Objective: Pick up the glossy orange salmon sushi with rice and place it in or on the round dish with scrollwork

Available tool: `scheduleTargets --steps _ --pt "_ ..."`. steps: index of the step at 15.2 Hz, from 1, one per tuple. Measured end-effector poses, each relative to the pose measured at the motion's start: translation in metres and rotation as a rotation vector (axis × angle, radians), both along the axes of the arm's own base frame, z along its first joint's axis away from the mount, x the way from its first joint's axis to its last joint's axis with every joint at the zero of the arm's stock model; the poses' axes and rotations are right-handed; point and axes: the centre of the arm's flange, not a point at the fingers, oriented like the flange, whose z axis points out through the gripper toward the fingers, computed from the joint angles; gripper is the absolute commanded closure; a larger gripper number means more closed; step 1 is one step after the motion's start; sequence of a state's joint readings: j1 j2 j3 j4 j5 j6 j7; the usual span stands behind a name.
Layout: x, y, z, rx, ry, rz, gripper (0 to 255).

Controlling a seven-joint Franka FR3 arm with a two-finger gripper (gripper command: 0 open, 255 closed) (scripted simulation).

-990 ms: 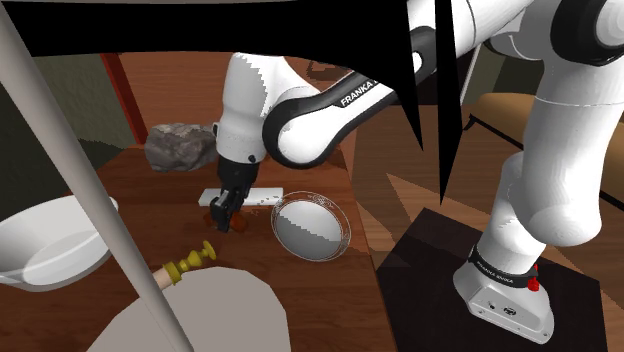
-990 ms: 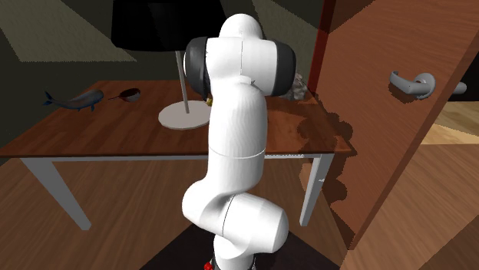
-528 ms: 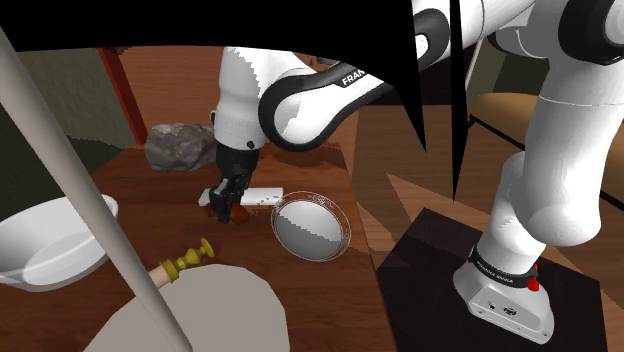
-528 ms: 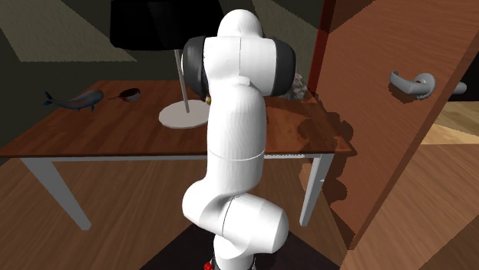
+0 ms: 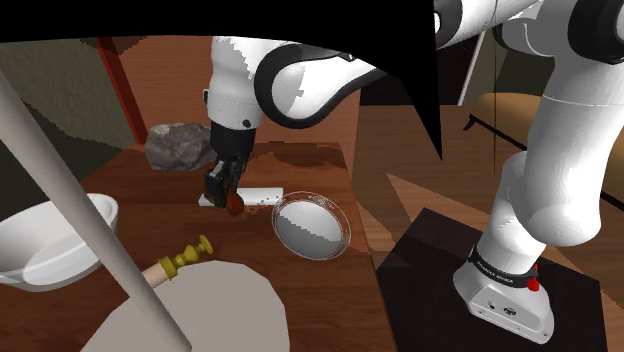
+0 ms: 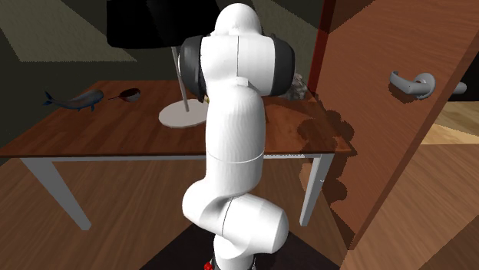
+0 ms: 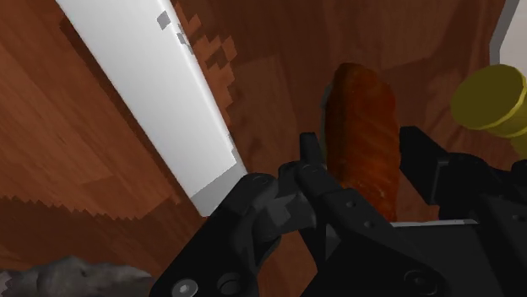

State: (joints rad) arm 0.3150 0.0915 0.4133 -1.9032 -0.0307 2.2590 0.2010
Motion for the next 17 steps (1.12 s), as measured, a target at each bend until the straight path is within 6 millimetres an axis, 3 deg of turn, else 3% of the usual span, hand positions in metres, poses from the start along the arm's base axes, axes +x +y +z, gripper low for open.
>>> scheduleTargets --steps 4,7,11,17 --pt "0.001 0.001 0.020 -0.065 -0.061 0.032 255" --pt "-0.008 -0.012 0.034 -0.088 -0.089 0.039 255" --pt "-0.053 -0.038 0.040 0.030 0.005 -0.022 255" --pt "-0.117 -0.085 0.049 0.047 0.008 -0.026 255"
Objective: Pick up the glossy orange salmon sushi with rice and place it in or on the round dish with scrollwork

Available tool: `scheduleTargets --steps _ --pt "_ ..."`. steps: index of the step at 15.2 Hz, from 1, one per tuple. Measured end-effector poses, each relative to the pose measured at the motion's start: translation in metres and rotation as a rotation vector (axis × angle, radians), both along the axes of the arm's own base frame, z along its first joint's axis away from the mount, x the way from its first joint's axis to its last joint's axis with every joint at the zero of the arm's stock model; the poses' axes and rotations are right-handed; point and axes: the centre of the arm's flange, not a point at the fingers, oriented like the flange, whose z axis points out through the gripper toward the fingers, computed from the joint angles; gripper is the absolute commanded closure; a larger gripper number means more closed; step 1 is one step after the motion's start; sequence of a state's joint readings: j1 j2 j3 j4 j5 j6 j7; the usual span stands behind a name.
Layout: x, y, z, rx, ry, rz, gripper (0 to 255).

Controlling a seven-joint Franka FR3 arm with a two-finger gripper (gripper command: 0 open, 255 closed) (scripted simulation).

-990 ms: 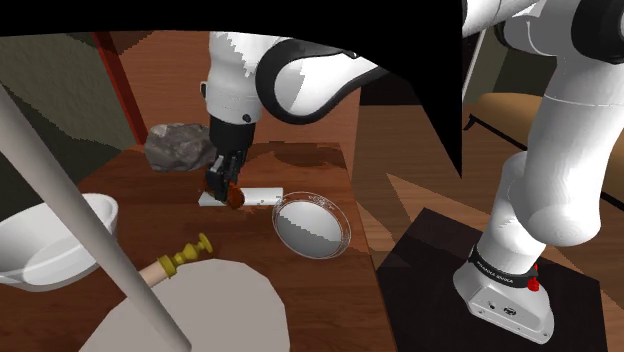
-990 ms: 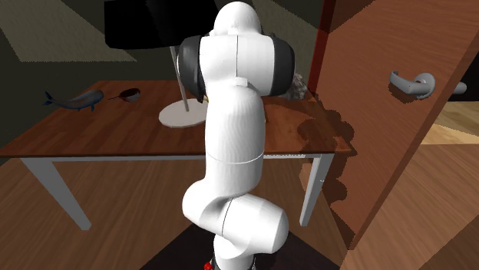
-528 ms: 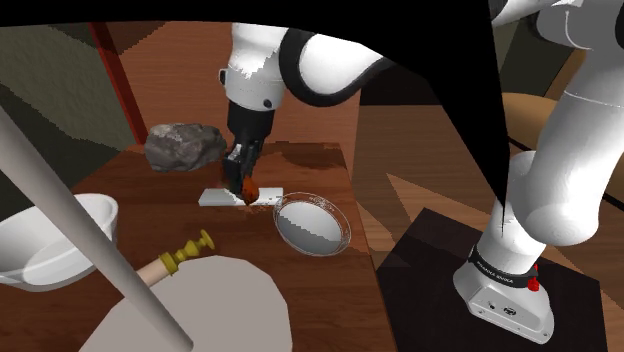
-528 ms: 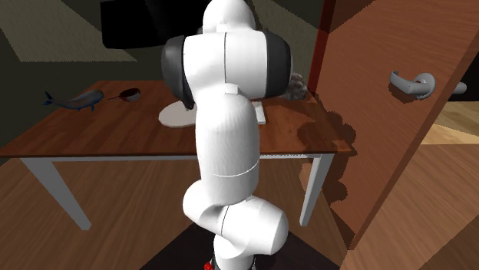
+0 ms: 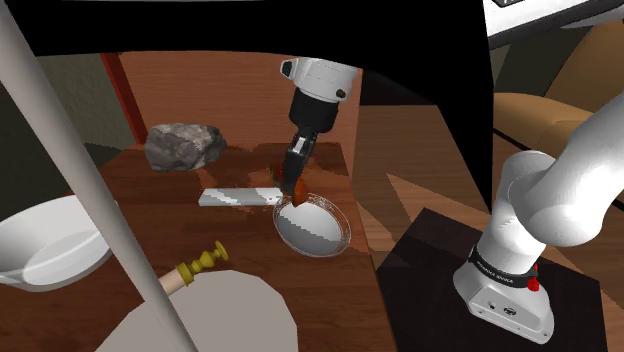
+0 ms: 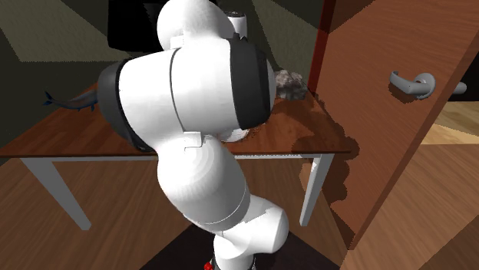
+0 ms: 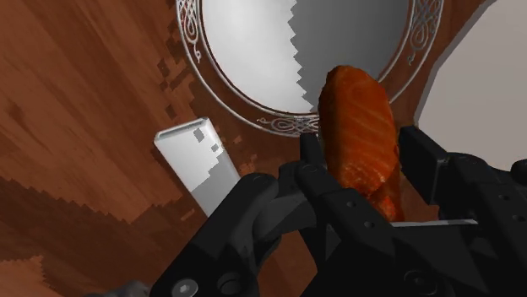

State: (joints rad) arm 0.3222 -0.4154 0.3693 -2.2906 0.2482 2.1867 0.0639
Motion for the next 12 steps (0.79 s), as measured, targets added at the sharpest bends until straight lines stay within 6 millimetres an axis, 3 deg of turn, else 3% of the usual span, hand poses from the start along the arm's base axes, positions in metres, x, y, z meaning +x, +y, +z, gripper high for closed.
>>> scheduleTargets --steps 3,12 --pt "-0.019 -0.013 -0.008 0.002 -0.001 0.001 255" --pt "-0.022 -0.015 -0.054 0.002 0.000 0.001 255"
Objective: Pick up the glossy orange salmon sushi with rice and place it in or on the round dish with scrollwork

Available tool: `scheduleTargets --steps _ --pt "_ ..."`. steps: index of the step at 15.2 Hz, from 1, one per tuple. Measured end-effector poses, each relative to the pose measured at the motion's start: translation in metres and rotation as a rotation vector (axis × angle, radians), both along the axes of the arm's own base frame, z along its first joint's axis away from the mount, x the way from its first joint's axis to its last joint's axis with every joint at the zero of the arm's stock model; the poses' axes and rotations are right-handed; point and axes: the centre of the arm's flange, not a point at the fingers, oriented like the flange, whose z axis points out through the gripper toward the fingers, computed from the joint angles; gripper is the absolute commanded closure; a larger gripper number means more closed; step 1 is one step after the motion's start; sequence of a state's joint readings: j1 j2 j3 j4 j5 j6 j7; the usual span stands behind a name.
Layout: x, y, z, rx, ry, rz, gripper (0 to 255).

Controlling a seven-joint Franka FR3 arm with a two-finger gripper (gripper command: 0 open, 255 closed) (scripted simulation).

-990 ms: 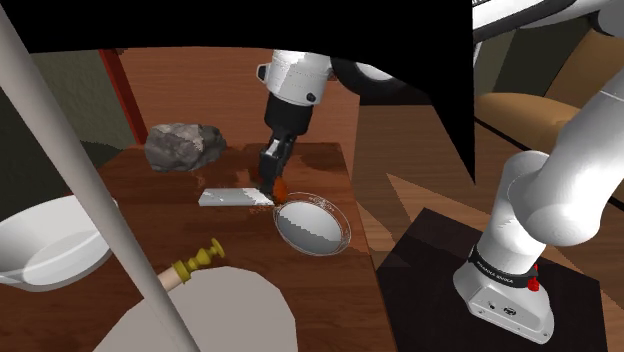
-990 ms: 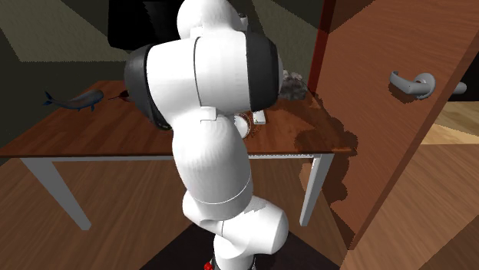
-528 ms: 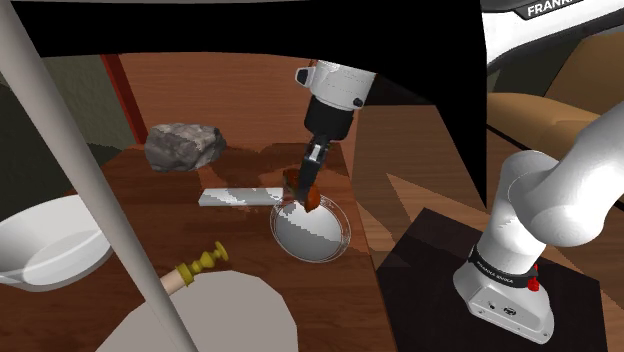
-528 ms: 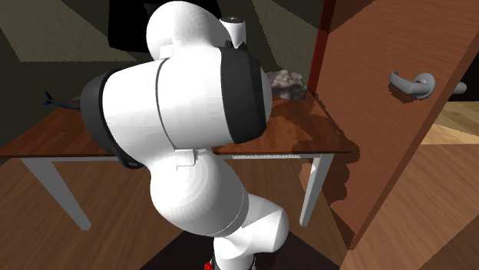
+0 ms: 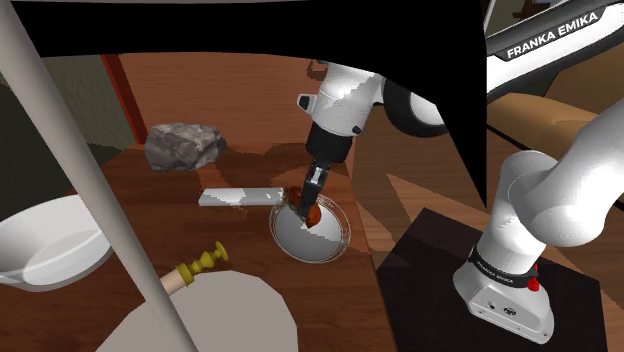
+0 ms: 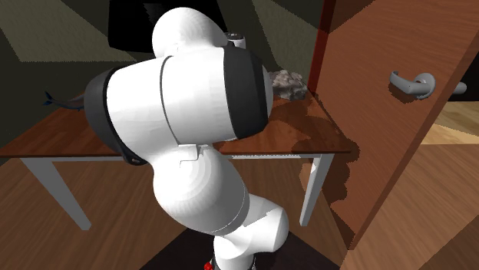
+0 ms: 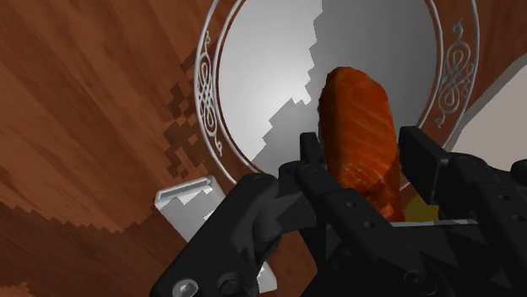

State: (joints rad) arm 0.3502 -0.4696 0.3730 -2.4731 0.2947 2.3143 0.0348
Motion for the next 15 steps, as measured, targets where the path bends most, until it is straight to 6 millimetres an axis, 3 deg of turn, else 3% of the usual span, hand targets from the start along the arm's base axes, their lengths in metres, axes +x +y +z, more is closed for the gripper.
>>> scheduleTargets --steps 3,9,10,15 --pt "0.000 -0.001 -0.015 0.000 0.000 0.000 255" --pt "0.000 0.000 -0.019 0.000 0.000 0.000 255" --pt "0.000 0.000 -0.019 0.000 0.000 0.000 0" --pt "0.000 0.000 -0.019 0.000 -0.001 0.000 0"
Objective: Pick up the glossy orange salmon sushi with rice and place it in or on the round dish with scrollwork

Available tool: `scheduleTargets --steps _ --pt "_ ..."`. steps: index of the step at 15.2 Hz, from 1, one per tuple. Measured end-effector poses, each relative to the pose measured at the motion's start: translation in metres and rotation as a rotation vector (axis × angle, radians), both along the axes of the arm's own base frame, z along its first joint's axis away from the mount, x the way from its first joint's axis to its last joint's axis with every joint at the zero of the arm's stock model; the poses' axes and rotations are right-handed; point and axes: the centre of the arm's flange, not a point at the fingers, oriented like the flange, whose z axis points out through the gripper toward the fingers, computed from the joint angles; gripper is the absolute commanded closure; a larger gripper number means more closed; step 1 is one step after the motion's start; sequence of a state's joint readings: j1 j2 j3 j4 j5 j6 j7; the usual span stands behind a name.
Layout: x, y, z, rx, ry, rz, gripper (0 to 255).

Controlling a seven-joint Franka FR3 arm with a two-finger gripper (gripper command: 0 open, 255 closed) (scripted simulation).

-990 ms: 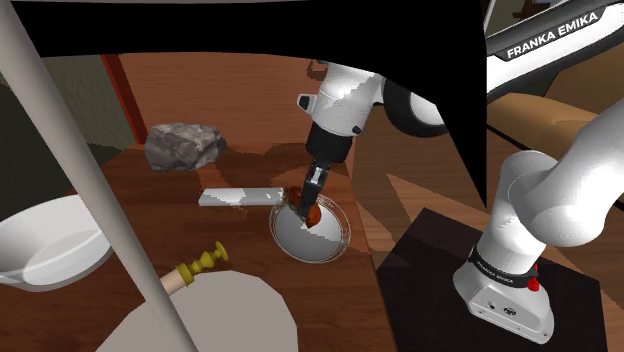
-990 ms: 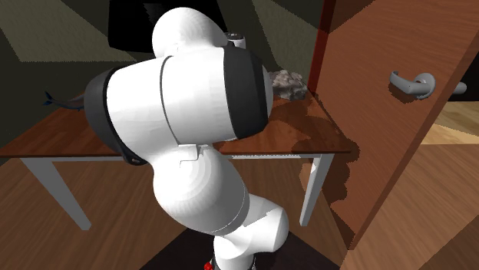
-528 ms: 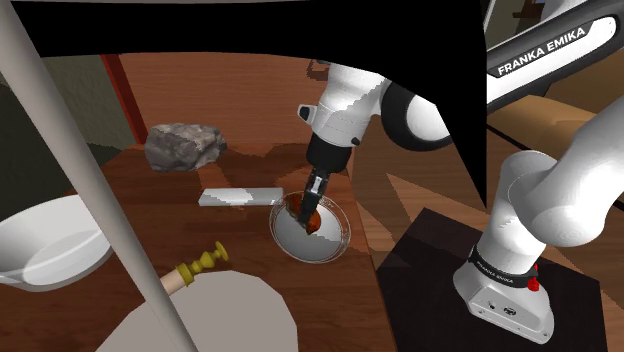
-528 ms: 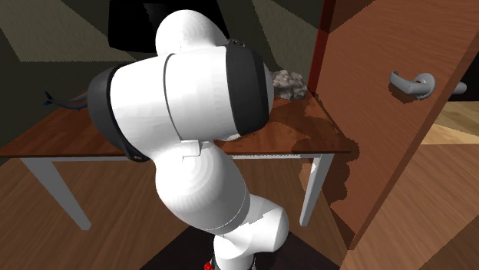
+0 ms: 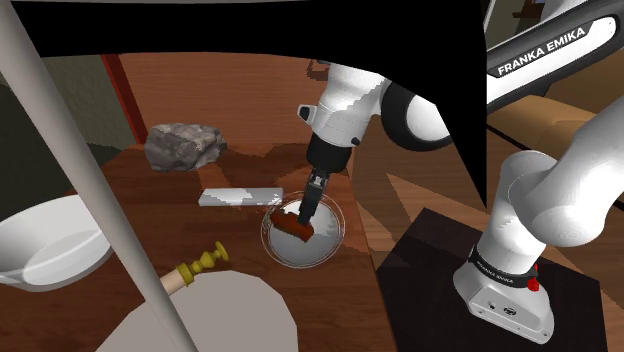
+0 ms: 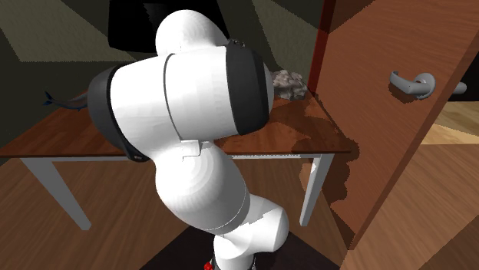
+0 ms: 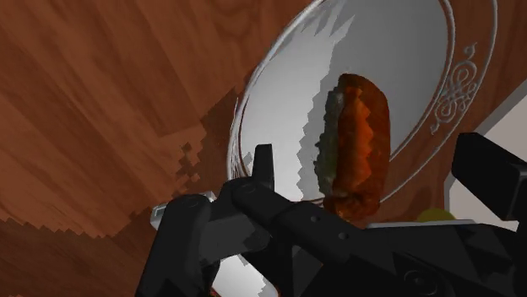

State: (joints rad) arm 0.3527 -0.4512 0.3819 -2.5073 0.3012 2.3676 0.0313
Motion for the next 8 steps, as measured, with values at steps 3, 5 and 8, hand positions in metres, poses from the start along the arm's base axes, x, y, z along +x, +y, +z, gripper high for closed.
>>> scheduleTargets --steps 3,5,8 --pt "-0.002 -0.002 0.016 0.000 -0.001 0.000 0" --pt "-0.007 -0.007 0.037 0.001 -0.002 0.000 0" --pt "-0.009 -0.011 0.046 0.000 -0.001 0.000 0"
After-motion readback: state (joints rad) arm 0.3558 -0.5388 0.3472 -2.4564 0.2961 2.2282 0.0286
